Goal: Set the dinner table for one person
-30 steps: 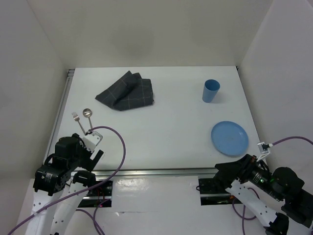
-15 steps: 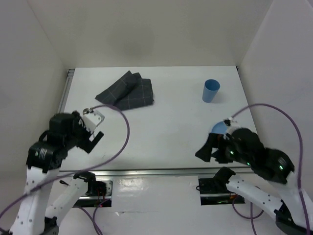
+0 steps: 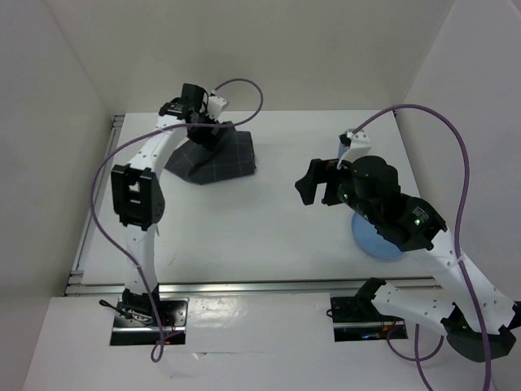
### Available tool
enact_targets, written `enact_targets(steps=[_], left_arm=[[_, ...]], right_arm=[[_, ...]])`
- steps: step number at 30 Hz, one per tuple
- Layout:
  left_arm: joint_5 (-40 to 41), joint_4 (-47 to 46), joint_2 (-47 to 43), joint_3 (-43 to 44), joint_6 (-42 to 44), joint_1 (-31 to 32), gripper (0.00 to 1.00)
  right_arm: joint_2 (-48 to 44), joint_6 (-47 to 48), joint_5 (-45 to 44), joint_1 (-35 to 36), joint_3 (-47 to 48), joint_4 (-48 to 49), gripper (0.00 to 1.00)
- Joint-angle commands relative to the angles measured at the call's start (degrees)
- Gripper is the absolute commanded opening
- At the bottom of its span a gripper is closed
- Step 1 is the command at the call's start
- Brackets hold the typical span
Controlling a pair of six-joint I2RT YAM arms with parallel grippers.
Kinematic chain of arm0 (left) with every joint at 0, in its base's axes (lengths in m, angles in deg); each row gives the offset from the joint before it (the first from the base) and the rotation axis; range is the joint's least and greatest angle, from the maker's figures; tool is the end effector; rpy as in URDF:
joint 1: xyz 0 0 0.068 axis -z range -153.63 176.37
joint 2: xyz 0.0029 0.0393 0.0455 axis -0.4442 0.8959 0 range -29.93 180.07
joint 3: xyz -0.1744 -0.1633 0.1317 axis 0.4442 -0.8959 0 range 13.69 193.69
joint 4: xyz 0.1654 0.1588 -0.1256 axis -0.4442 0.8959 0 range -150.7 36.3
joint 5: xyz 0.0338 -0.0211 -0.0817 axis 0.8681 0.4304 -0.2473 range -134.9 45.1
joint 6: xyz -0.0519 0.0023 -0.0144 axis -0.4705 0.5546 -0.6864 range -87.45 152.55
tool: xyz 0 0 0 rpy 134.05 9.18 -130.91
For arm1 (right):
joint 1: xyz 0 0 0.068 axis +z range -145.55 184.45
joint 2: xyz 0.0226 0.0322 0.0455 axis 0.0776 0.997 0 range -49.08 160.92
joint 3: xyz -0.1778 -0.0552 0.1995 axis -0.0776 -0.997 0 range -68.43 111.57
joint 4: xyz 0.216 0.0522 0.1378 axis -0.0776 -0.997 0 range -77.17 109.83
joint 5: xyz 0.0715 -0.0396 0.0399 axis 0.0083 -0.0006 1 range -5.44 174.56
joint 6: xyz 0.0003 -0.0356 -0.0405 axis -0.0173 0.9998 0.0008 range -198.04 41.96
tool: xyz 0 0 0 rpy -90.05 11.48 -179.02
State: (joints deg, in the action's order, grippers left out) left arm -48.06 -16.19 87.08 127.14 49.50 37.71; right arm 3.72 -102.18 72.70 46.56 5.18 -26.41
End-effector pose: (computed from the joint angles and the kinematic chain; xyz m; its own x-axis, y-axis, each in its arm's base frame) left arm 0.4519 -0.0926 0.3118 -0.6301 0.4231 -0.6511 0.4349 0.8869 0.1555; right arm 0.1284 0.1061 0.4202 -0.5028 0.0849 -0.8602 -0.3430 0.8938 0.2887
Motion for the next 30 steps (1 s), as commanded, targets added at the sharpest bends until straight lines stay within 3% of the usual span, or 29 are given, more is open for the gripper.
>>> enact_targets(steps=[1, 2, 5, 7, 9, 10, 12, 13, 16, 18, 20, 22, 25, 27, 30], left_arm=[[4.28, -0.30, 10.40, 12.03, -5.17, -0.17, 1.00], [5.34, -0.30, 15.65, 14.23, -5.17, -0.17, 1.00], [10.44, -3.01, 20.17, 16.45, -3.86, 0.97, 1.00], [12.73, -5.13, 21.67, 12.96, -1.58, 1.58, 0.91], [14.58, -8.20, 21.68, 9.70, 0.09, 2.20, 0.72], [14.58, -8.21, 20.55, 7.25, 0.10, 2.20, 0.46], [9.86, -6.47, 18.88, 5.39, 0.80, 2.99, 0.12], [7.84, -4.54, 17.39, 3.99, 0.80, 2.99, 0.00], [-2.62, -4.52, 5.90, -8.56, 2.20, 5.97, 0.00], [-9.89, -3.21, -4.21, -20.16, 4.66, 9.47, 0.07], [-13.87, -1.19, -10.19, -29.63, 8.26, 12.30, 0.27], [-17.75, 0.13, -18.28, -34.41, 8.27, 15.12, 1.00], [-23.02, 2.59, -24.71, -36.81, 6.36, 13.46, 1.00], [-26.88, 3.73, -29.55, -36.81, 5.73, 8.83, 1.00], [-23.33, 6.55, -32.89, -39.52, 7.65, 5.20, 1.00]], right_arm=[[2.04, 7.17, -7.38, 0.08, -0.03, 14.23, 1.00], [2.05, 9.27, -7.39, 0.08, -0.04, 17.03, 1.00], [5.02, 11.30, -8.09, -0.44, -0.04, 19.43, 1.00], [6.26, 11.84, -8.09, -0.45, 0.57, 19.96, 1.00], [7.41, 11.14, -8.09, -0.45, 0.58, 19.96, 1.00], [8.02, 11.13, -8.09, -0.45, 0.58, 19.96, 1.00], [8.02, 9.39, -7.40, -0.45, 0.58, 19.96, 1.00], [8.02, 8.85, -7.39, -0.45, 0.58, 19.96, 1.00], [8.02, 5.87, -7.39, -0.45, 0.58, 17.86, 1.00], [8.02, 4.11, -8.18, -0.45, 0.58, 16.02, 1.00], [8.63, 3.05, -8.79, -0.97, 1.19, 14.34, 1.00], [9.34, 1.03, -8.80, -0.97, 2.50, 11.88, 1.00], [12.32, -0.11, -8.63, -1.59, 3.83, 10.21, 1.00], [15.47, -0.12, -6.52, -1.59, 5.49, 10.20, 1.00], [19.61, -0.64, -4.14, -2.12, 7.26, 8.80, 1.00]])
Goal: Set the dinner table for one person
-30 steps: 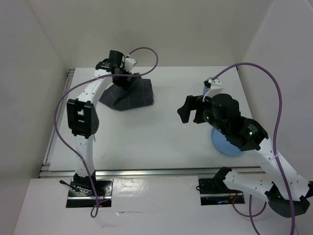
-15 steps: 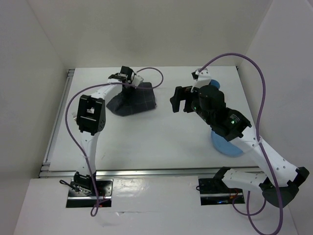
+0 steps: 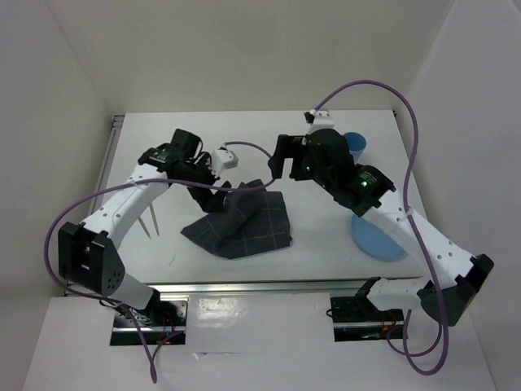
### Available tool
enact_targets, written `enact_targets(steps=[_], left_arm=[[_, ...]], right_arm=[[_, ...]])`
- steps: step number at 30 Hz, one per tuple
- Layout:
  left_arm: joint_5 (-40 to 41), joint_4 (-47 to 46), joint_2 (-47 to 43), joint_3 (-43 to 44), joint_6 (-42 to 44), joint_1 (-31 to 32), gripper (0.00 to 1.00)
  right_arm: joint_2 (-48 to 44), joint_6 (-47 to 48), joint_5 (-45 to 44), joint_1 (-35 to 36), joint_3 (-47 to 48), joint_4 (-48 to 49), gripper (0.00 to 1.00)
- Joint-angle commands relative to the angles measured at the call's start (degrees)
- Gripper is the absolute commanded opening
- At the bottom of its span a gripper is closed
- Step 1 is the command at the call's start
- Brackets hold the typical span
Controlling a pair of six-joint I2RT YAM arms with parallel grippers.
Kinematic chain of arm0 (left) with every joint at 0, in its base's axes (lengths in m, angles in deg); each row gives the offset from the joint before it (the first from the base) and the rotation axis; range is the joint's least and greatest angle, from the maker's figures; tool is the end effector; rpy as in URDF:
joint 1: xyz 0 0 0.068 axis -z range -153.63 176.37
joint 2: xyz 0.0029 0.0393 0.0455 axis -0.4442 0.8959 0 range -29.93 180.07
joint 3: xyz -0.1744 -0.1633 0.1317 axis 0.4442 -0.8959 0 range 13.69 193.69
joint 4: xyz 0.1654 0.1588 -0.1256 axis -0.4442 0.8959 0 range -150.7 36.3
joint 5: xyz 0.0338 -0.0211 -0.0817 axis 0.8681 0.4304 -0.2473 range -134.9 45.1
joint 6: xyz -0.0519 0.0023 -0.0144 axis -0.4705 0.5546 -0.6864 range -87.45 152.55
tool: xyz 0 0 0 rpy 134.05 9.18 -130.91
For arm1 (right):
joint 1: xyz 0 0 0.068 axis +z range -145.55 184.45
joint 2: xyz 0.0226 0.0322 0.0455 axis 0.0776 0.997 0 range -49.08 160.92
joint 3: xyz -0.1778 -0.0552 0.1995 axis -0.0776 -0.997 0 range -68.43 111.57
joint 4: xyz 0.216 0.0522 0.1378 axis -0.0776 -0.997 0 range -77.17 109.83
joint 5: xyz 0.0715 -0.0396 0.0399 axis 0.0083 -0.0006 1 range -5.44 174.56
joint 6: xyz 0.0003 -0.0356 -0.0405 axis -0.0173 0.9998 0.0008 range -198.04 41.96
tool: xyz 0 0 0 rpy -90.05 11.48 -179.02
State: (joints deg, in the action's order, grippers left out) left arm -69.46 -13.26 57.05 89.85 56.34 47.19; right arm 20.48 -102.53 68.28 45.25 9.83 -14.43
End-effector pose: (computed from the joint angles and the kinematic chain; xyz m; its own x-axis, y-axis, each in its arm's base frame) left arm 0.2882 -0.1254 0.2996 -0.5146 0.5881 -0.6239 0.8034 0.5849 -0.1113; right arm 0.2023 0.1613 0.4106 -0.4779 0.1130 -0.8711 -0.2613 0.9285 0.2638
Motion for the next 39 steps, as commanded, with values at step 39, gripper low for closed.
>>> enact_targets(steps=[39], left_arm=[[10.40, -3.93, 8.03, -19.20, 1.26, -17.48, 0.86]], right_arm=[[31.52, 0.77, 36.13, -10.03, 7.96, 18.71, 1.00]])
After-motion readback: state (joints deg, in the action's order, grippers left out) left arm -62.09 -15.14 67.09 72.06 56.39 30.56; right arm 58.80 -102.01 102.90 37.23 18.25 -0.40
